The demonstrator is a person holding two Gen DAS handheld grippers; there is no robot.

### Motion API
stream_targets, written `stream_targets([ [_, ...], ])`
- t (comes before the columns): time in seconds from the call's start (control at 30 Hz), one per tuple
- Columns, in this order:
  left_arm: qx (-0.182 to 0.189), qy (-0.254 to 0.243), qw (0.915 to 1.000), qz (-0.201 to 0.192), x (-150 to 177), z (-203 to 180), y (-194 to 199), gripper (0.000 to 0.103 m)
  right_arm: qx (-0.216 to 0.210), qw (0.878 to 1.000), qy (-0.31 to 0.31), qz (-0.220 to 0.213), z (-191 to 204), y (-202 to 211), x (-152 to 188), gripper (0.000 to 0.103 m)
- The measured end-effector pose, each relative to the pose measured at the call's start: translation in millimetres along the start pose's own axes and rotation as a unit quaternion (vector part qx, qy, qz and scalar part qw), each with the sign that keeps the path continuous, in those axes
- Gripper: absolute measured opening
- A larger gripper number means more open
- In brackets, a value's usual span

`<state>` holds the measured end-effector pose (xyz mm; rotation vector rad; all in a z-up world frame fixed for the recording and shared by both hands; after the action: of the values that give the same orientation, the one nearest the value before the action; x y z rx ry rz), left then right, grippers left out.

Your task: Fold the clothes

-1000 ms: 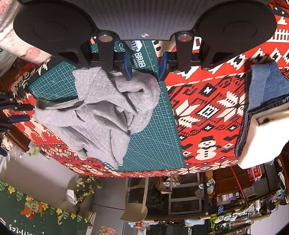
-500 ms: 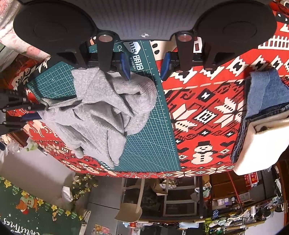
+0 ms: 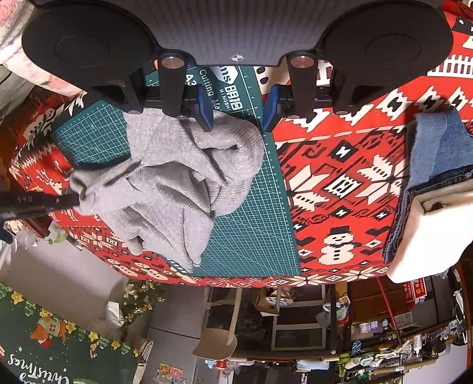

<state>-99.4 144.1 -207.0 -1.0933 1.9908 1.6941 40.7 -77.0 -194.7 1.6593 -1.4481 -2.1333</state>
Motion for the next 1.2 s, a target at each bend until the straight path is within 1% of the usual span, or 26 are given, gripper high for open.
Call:
stream_targets([
  [0.07,0.006,-0.002,1.0000,0.002,-1.9,-1.7,-4.7,0.036,-0.002,1.000,-0.003,0.000,4.8,5.1,4.5,0.024],
  [0.13,0.013,-0.005,0.9999,0.004,-3.9,-3.7,-9.7,0.037,0.000,1.000,-0.015,-0.004,6.6,12.1,9.1,0.026],
  [0.2,0.014,-0.005,0.9999,0.005,-7.0,-4.2,-17.0,0.038,0.000,0.999,-0.038,-0.007,6.7,19.8,12.6,0.031],
  [0.23,0.016,-0.002,0.9999,0.006,-8.4,-4.0,-20.8,0.038,-0.002,0.999,-0.053,-0.007,5.8,22.5,14.2,0.032],
  [0.3,0.018,0.013,0.9997,0.013,-9.9,-2.1,-28.2,0.036,-0.012,0.997,-0.074,0.004,6.6,23.0,18.4,0.036],
  [0.37,0.022,0.024,0.9993,0.018,-10.8,-1.6,-32.7,0.021,-0.019,0.997,-0.077,0.015,10.3,20.9,22.5,0.037],
  [0.4,0.024,0.025,0.9992,0.018,-11.1,-2.4,-32.8,0.018,-0.022,0.997,-0.077,0.022,12.2,18.8,24.5,0.036],
  [0.43,0.026,0.026,0.9992,0.018,-11.4,-3.2,-32.9,0.011,-0.024,0.996,-0.075,0.031,13.8,14.2,26.0,0.036],
  [0.47,0.032,0.022,0.9991,0.018,-10.8,-6.3,-31.4,0.010,-0.024,0.996,-0.074,0.038,14.7,9.0,27.2,0.036],
  [0.57,0.044,-0.008,0.9988,0.019,-6.3,-19.0,-26.2,0.009,-0.023,0.995,-0.081,0.051,15.6,-10.8,25.7,0.034],
  [0.67,0.072,-0.009,0.9964,0.043,2.5,-28.3,-28.0,0.009,-0.013,0.995,-0.083,0.047,17.9,-30.9,11.9,0.032],
  [0.77,0.084,-0.012,0.9949,0.055,7.7,-38.4,-32.3,0.009,-0.035,0.997,-0.063,0.040,35.2,-49.1,-5.5,0.032],
  [0.87,0.109,0.006,0.9921,0.062,4.7,-50.1,-38.1,0.009,-0.076,0.996,-0.038,0.033,65.6,-62.7,-16.1,0.032],
  [0.93,0.129,0.023,0.9891,0.067,1.4,-57.5,-42.1,0.009,-0.084,0.996,-0.019,0.031,80.6,-65.7,-18.5,0.033],
  [1.0,0.142,0.037,0.9866,0.072,-2.5,-63.5,-47.5,0.009,-0.082,0.996,-0.019,0.031,84.6,-63.8,-18.4,0.033],
  [1.1,0.145,0.042,0.9859,0.073,-5.3,-66.1,-46.2,0.009,-0.076,0.996,-0.040,0.026,77.3,-52.1,-15.9,0.032],
  [1.17,0.146,0.045,0.9857,0.072,-6.6,-65.9,-42.3,0.013,-0.065,0.997,-0.048,0.018,71.0,-39.9,-14.1,0.033],
  [1.2,0.146,0.046,0.9855,0.072,-7.3,-65.8,-40.3,0.014,-0.067,0.996,-0.049,0.014,71.6,-34.1,-14.2,0.034],
])
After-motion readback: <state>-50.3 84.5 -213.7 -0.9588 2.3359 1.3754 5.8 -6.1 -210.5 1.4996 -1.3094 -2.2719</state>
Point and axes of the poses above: each gripper's, at about its wrist camera, not at the fingertips, and y roughly against the way its jaws point, z to its left, x to its underside, the point moved 8 cm from there along -y, roughly the way its jaws point, and after that the axes turned 11 degrees about y, right-handed, at the moved point
